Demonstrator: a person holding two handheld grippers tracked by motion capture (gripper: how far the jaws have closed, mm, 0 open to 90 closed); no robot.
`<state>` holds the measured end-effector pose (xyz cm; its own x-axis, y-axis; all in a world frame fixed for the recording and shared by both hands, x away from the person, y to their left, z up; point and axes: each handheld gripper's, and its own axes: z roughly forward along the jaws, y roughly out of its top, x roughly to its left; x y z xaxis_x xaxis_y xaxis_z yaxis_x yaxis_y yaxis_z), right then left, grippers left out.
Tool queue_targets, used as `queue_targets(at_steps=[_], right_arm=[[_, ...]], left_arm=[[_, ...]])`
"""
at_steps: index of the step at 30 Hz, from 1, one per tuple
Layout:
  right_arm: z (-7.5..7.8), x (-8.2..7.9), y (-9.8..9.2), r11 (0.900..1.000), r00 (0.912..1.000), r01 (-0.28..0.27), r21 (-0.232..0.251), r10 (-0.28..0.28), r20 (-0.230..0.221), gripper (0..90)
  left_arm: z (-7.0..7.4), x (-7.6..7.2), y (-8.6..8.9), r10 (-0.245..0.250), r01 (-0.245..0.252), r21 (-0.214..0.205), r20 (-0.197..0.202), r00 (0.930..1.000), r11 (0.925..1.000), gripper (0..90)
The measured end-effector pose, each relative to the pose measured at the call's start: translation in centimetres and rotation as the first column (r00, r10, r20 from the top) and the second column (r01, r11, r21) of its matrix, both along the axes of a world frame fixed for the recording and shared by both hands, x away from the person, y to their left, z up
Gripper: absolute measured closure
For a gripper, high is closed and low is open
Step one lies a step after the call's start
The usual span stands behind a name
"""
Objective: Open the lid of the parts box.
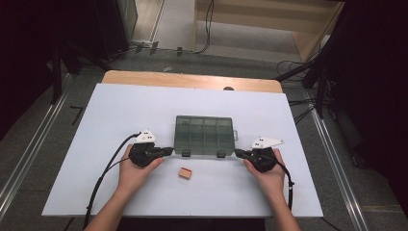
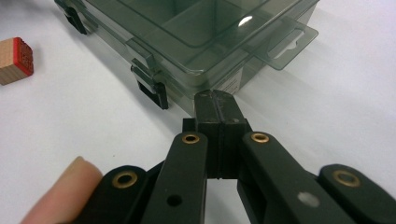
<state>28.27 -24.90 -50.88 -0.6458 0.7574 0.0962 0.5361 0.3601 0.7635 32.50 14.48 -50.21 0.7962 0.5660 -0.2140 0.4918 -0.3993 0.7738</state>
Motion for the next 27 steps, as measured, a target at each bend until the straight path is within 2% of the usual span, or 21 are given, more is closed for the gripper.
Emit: queue_targets(at_steps=[13, 24, 27], right_arm=[[0.28, -0.15, -0.05, 0.9999, 0.9998, -0.010, 0.009, 0.010, 0.020, 88.6], [0.46, -0.19, -0.09, 0.9996, 0.9996, -0.018, 0.021, 0.018, 0.023, 88.6], [0.44, -0.18, -0.11, 0.9996, 0.9996, -0.019, 0.023, 0.018, 0.022, 88.5]], left_arm=[[0.06, -0.15, -0.14, -0.009, 0.008, 0.021, 0.016, 0.9998, 0.9998, 90.0], [0.12, -0.17, -0.13, -0.009, 0.009, 0.018, 0.022, 0.9997, 0.9998, 90.0], [0.21, -0.23, -0.12, -0.009, 0.009, 0.007, 0.027, 0.9996, 0.9999, 90.0]])
